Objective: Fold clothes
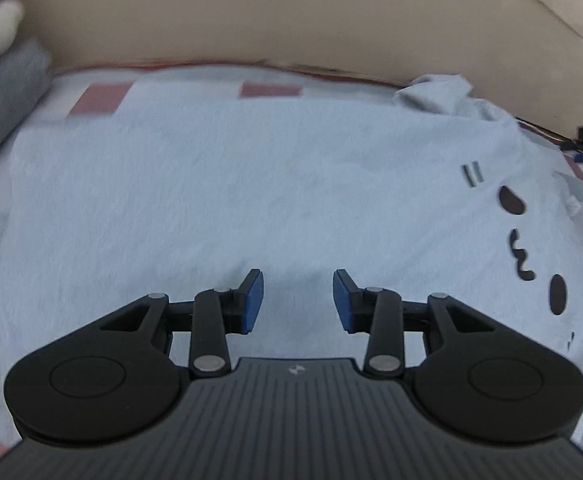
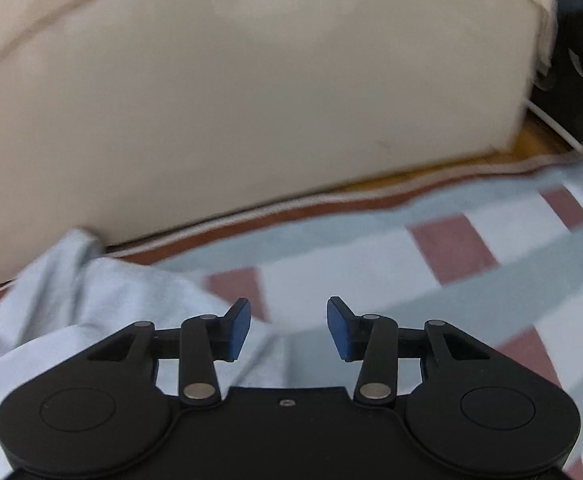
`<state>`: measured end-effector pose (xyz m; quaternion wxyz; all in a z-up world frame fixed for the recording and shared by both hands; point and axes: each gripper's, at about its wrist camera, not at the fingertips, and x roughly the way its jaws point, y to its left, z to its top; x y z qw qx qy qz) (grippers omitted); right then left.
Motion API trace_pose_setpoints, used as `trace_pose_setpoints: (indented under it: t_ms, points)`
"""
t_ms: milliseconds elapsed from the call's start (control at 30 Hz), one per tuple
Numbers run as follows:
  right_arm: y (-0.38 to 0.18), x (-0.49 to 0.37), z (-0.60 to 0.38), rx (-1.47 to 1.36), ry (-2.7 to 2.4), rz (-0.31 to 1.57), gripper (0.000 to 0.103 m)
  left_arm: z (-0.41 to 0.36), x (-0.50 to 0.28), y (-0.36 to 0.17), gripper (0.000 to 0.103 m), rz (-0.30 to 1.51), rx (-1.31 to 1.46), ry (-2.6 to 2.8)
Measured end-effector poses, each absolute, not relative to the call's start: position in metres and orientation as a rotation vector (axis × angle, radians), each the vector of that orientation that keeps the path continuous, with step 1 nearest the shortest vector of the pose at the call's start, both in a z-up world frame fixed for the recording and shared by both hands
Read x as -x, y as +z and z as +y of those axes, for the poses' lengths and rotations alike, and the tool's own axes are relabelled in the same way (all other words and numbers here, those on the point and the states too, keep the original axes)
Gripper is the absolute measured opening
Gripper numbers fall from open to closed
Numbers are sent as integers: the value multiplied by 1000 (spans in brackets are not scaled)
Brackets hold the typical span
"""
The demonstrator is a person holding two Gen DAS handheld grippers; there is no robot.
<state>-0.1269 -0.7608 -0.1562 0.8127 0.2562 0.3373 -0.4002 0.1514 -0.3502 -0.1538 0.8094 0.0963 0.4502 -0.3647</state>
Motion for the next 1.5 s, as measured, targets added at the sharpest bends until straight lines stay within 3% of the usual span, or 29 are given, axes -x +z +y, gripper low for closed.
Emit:
trace_pose_setpoints:
  t_ms: [100, 333, 500, 667, 867, 900, 933, 1000, 1033, 1067, 1133, 1233, 1400, 1500]
  points:
    - [-149, 124, -758, -538, -747, 712, 49, -373, -154, -143, 39, 932, -216, -826]
    - [-149, 103, -765, -533, -614, 742, 49, -510, -184, -106, 60, 888, -378, -1102]
    - [-165, 112, -768, -551, -572, 793, 49, -591, -205, -122, 60, 770, -494, -1073]
    - [-169, 134, -782, -593, -547, 798, 50, -634, -231, -156, 61, 894, -495, -1022]
    - [-183, 126, -789, -682, -532, 800, 52, -658, -222, -177, 60, 898, -546, -1005]
    - [-185, 122, -786, -665, -528, 813, 53, -660, -219, -178, 49, 895, -551, -1018]
    - [-189, 117, -783, -636, -528, 827, 54, -662, -215, -179, 5, 888, -560, -1041]
    - [-192, 109, -770, -536, -537, 845, 56, -660, -204, -174, 6, 820, -586, -1056]
    - [-193, 106, -762, -473, -542, 849, 53, -658, -198, -168, 6, 758, -591, -1033]
    - [-194, 104, -756, -416, -546, 858, 41, -654, -192, -160, 6, 678, -592, -1009]
    - [-195, 101, -745, -303, -553, 878, 32, -645, -183, -138, 6, 520, -563, -954]
    - [-195, 106, -748, -333, -564, 870, 12, -632, -182, -107, 7, 393, -451, -865]
    - [-193, 105, -745, -304, -577, 884, 8, -645, -197, -124, 16, 383, -517, -684]
    - [-191, 100, -737, -233, -627, 916, 8, -633, -206, -131, 27, 448, -513, -625]
